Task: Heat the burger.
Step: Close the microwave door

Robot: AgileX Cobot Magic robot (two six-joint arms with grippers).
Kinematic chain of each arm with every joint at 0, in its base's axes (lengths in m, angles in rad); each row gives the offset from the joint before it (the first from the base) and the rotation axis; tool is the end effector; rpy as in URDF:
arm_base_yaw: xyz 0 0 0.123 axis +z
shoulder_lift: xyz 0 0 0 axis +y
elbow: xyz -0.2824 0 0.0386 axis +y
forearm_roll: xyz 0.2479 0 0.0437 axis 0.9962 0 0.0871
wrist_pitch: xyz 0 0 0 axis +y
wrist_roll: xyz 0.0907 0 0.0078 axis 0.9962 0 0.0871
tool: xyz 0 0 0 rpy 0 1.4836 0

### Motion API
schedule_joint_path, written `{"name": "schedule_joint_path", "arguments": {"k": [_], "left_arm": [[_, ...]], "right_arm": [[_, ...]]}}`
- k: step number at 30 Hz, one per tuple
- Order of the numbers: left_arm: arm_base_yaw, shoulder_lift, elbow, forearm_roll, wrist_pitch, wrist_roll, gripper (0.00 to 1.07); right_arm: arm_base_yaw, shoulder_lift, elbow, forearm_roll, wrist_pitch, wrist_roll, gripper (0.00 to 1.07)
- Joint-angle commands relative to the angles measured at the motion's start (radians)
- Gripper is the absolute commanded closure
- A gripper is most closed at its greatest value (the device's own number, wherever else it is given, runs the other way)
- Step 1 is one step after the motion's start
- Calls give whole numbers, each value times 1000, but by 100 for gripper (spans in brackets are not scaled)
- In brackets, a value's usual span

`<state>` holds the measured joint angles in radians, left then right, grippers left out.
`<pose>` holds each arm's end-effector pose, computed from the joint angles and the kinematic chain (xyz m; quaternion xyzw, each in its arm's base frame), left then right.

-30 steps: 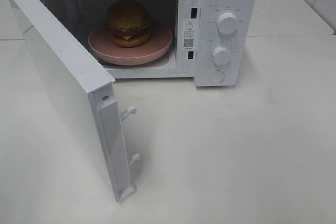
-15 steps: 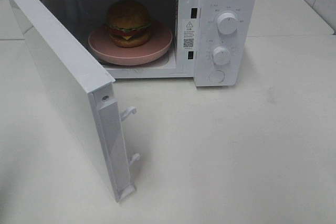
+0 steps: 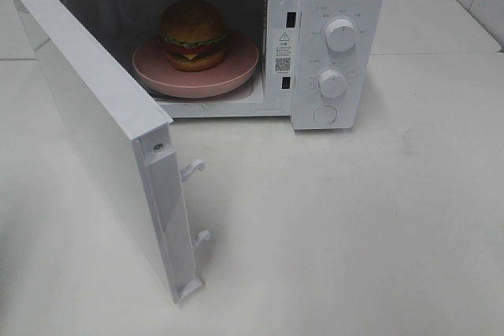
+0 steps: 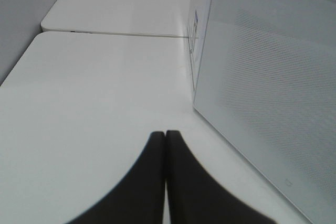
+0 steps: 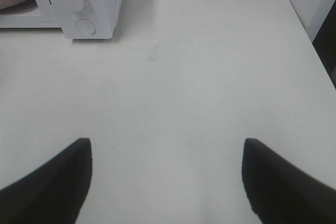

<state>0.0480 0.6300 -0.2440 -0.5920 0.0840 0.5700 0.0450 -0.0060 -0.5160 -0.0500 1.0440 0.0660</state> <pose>0.1255 0.0017 0.2349 -0.0149 0.8244 -0.0115 0.5656 -0.0069 -0.0043 0.2830 0.0099 0.8427 0.0049 0.5383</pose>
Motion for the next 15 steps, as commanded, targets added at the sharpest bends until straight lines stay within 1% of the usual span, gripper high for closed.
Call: {"name": "schedule_joint_path", "arguments": {"k": [1,2,3,4,5,6,7,8,9,10,11,12,13,14,15], "left_arm": [[-42,73,4,-16,-84,14,107],[-76,115,4,-8,-129,14,107],[-76,115,4,-8,-129,14,107],[-113,155,4,-4,-182,13,107],[-113,155,4,-4,-182,13,107],[-135,176,4,-4,-214,13,107],[-182,220,4,-4,-268,13,107],[-182,220,4,-4,-268,13,107],[-200,238,4,-4,-290,13,107],[-242,280,4,-4,-338,6,107],[-242,280,4,-4,-338,6,107],[-259,297,4,-4,-359,-1,107],[-297,338,4,-3,-399,-24,107],[-297,338,4,-3,-399,-24,107],[-334,378,4,8,-450,-59,107]], "right_arm": [[-4,-25,3,-2,-9,-10,32],[-4,-25,3,-2,-9,-10,32],[-4,-25,3,-2,-9,-10,32],[-4,-25,3,-2,-9,-10,32],[-4,-25,3,-2,-9,-10,32],[-4,-25,3,-2,-9,-10,32],[-4,-25,3,-2,-9,-10,32],[-4,-25,3,-2,-9,-10,32],[-4,-25,3,-2,-9,-10,32],[-4,-25,3,-2,-9,-10,32],[-4,-25,3,-2,-9,-10,32],[-4,-25,3,-2,-9,-10,32],[-4,-25,3,-2,-9,-10,32],[-4,-25,3,-2,-9,-10,32],[-4,-25,3,-2,-9,-10,32]]}}
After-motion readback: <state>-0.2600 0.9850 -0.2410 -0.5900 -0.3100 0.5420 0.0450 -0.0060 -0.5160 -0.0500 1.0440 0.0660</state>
